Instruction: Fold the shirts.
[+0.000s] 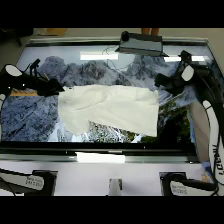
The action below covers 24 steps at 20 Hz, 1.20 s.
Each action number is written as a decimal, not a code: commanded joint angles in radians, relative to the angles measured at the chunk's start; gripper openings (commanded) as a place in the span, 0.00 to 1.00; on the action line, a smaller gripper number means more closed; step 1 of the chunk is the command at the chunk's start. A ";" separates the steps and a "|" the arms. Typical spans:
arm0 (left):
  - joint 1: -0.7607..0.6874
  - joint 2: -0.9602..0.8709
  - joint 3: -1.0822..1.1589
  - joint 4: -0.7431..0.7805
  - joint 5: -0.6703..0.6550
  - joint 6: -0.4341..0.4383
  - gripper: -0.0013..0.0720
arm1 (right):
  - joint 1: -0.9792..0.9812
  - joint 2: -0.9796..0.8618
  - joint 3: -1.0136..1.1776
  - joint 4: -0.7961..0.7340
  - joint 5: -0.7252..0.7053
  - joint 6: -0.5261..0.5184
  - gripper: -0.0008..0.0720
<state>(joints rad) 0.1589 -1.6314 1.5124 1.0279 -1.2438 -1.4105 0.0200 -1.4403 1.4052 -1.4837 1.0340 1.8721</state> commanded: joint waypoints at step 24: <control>0.057 -0.036 -0.264 0.007 0.070 0.056 0.06 | -0.320 0.019 -0.511 0.356 0.251 -0.288 0.79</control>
<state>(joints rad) 0.2176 -1.6733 1.2491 1.0359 -1.1507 -1.3872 -0.3241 -1.4212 0.9802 -1.1873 1.3689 1.5906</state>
